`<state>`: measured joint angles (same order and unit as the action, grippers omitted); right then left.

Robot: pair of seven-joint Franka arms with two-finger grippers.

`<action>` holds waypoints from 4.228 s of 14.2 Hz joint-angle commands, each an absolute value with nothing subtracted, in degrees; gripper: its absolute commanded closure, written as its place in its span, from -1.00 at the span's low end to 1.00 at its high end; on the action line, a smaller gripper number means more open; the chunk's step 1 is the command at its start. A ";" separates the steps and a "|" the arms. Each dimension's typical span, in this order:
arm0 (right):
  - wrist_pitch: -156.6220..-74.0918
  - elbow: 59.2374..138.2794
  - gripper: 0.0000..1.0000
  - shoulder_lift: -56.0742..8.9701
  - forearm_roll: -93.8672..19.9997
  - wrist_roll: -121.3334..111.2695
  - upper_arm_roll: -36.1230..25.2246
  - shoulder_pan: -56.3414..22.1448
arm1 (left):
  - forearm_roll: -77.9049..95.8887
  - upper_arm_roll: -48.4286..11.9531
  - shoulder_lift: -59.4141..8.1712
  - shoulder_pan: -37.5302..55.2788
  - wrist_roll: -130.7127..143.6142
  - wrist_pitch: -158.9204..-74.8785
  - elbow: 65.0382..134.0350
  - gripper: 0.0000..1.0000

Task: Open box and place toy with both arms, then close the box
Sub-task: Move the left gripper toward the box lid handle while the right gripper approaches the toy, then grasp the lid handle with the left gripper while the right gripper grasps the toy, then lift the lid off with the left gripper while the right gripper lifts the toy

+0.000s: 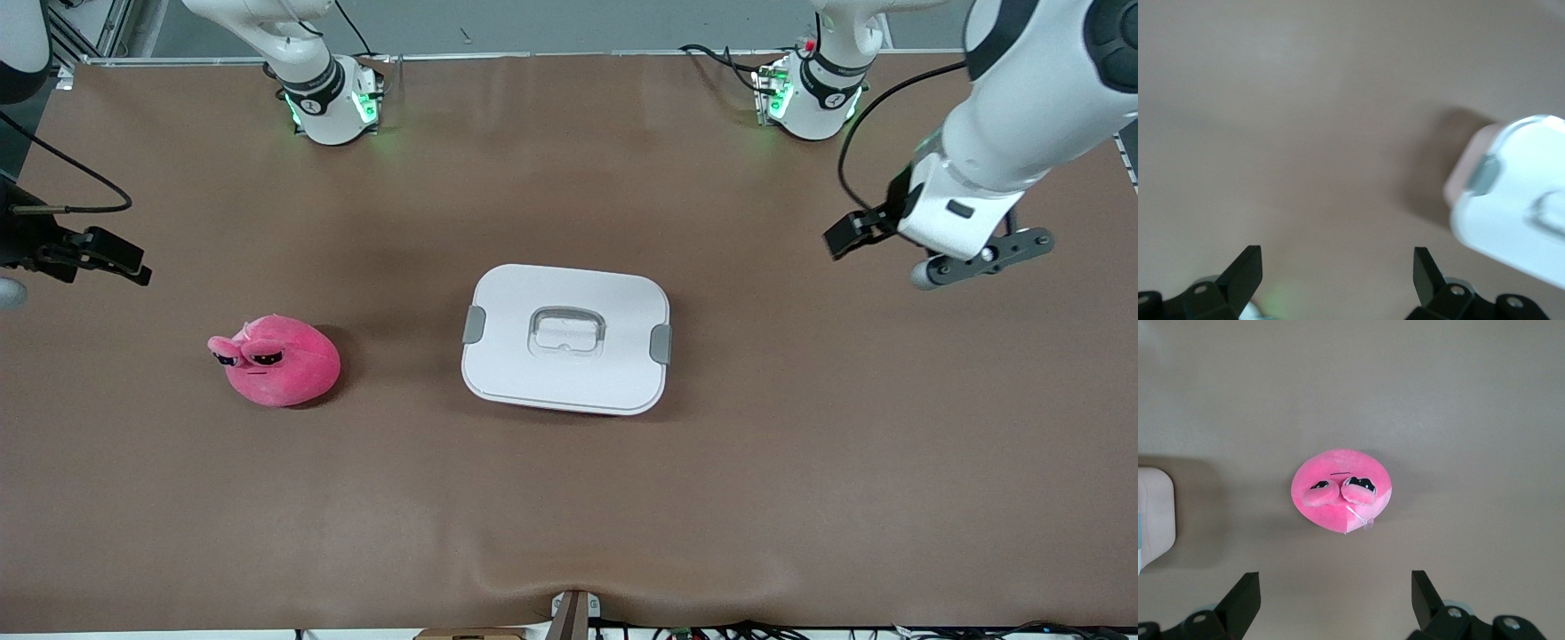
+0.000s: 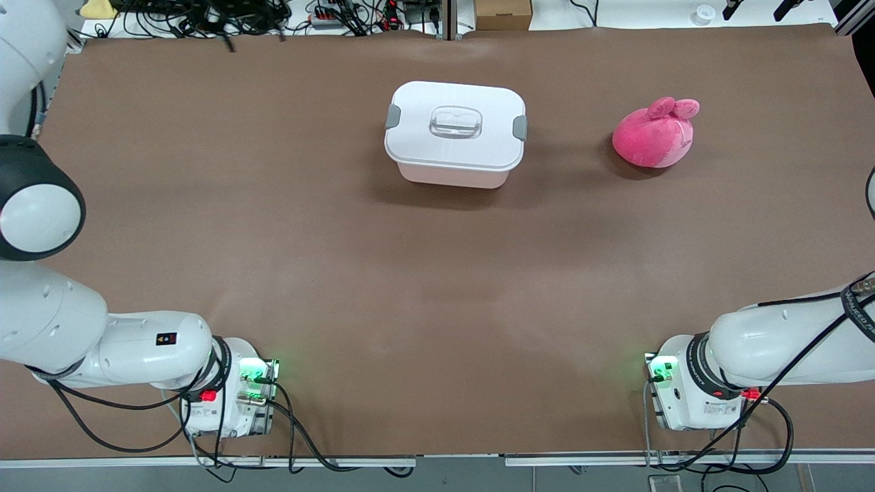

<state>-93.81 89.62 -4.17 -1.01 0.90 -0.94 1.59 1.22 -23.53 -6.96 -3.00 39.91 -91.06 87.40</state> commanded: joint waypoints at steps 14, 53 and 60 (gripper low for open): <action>-109.16 96.67 -1.00 -15.38 -0.79 0.80 -0.26 -2.72 | -14.65 -24.87 -31.01 23.28 114.58 -120.84 85.25 -1.00; -107.41 100.12 1.00 -19.60 4.64 -1.66 -0.26 -5.79 | -25.66 -24.43 -37.00 27.51 139.92 -131.75 84.99 0.61; -101.96 91.77 1.00 -19.69 5.19 -10.54 -0.18 -7.29 | -25.40 -24.43 -36.30 27.33 139.83 -131.75 84.99 1.00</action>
<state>-104.50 94.43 -19.83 4.55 -8.05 0.01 -6.76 -24.48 -24.64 -36.26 26.99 138.55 -131.56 85.95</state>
